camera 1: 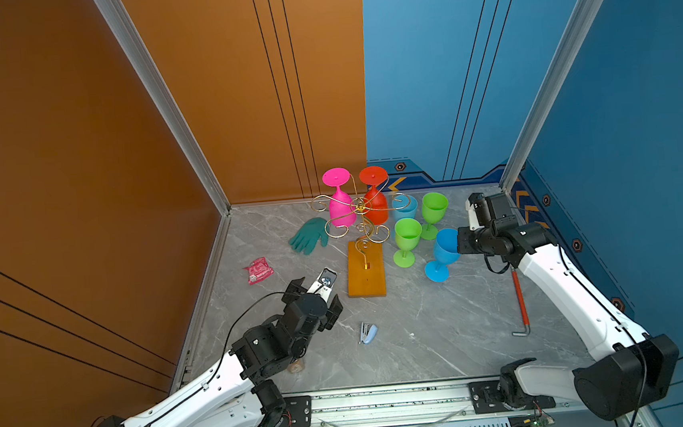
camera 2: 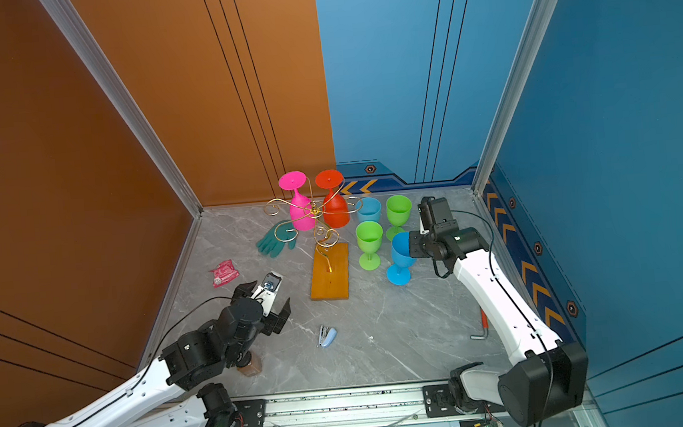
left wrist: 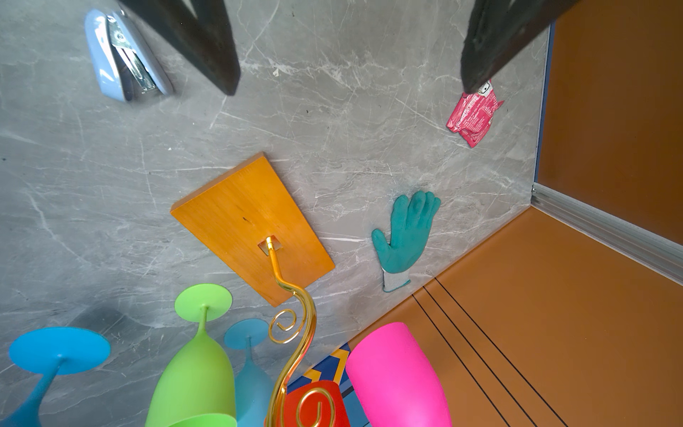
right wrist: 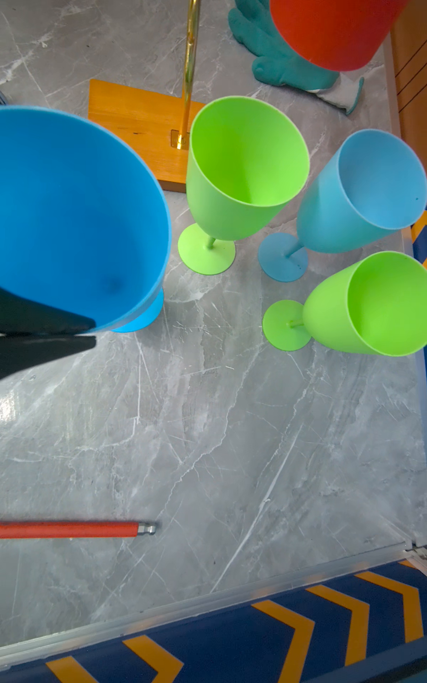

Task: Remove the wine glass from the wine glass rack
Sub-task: 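Lower the light-blue glass beside the green glasses with the right gripper while the left withdraws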

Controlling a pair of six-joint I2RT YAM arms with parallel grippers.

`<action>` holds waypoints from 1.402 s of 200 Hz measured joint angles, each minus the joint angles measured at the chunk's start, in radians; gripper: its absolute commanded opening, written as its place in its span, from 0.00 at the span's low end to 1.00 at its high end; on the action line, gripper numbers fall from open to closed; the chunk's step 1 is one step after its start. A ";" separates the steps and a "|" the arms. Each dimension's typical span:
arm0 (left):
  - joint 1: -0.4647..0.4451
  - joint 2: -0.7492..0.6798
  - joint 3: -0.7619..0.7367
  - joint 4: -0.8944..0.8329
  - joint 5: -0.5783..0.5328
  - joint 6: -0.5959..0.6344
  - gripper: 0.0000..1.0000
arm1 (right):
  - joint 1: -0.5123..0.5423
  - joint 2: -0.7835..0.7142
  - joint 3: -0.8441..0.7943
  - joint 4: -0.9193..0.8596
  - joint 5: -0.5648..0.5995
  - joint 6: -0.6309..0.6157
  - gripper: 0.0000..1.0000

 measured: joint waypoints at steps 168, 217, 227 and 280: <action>0.001 -0.021 0.000 -0.037 0.000 -0.003 1.00 | -0.045 0.259 0.130 0.127 0.050 0.000 0.00; 0.001 -0.021 0.000 -0.040 0.000 -0.003 0.99 | -0.053 0.306 0.139 0.154 0.050 0.000 0.00; 0.001 -0.021 0.000 -0.040 0.000 -0.003 0.99 | -0.055 0.308 0.139 0.155 0.050 0.000 0.00; 0.001 -0.022 0.000 -0.040 -0.004 -0.003 0.98 | -0.058 0.335 0.142 0.172 0.050 0.000 0.00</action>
